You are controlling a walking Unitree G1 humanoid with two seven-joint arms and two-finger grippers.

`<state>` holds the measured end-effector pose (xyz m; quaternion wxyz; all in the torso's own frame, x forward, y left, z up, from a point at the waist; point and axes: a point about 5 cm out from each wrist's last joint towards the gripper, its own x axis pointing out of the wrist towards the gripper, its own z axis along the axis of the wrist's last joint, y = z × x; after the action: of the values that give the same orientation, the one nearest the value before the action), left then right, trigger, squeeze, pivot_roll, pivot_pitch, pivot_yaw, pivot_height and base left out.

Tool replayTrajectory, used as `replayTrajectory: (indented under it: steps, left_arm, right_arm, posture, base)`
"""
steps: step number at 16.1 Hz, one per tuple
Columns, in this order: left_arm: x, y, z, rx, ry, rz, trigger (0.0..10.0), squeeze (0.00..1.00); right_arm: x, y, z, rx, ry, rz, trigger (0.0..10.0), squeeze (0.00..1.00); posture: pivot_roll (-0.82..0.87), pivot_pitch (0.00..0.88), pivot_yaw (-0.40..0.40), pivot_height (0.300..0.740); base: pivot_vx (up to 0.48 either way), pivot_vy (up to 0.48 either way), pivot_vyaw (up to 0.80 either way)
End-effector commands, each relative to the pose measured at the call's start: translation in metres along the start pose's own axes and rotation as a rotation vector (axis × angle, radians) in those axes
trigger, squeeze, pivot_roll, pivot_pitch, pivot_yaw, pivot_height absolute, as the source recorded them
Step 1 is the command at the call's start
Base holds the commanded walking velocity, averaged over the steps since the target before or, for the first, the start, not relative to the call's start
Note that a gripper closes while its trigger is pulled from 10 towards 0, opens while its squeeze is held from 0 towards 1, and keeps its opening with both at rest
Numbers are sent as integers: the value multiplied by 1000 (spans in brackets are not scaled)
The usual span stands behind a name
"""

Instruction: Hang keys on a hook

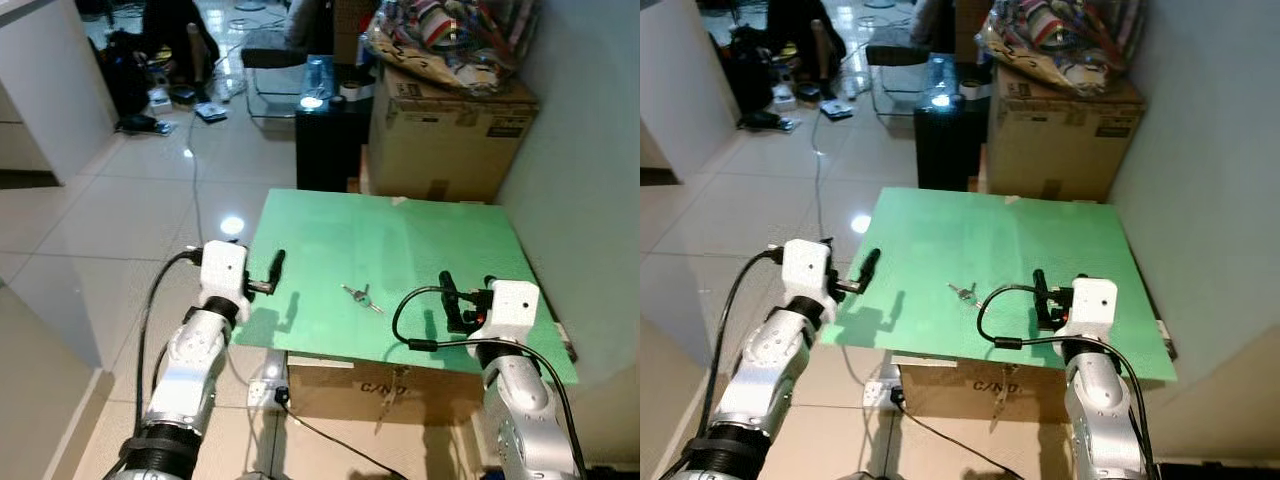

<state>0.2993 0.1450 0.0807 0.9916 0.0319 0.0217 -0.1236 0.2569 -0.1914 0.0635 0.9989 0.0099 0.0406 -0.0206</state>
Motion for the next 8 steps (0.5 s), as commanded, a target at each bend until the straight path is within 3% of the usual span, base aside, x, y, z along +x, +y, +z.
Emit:
replayTrajectory:
  steps: [1,3,8]
  left_arm:
    - [5,-2,4,17,-10,-11,10000,0]
    - [8,-1,5,12,-11,-6,10000,0]
    - [11,-2,17,8,-90,33,10000,0]
  right_arm:
    - [0,-3,2,21,-9,-15,10000,0]
    - [4,-3,1,8,-5,-17,10000,0]
    - [6,-10,15,2,-94,-80,10000,0]
  posture:
    - [-44,0,21,740]
    - [-35,0,30,740]
    - [-50,0,52,740]
  base:
    - [0,0,594]
    - [0,0,738]
    - [0,0,0]
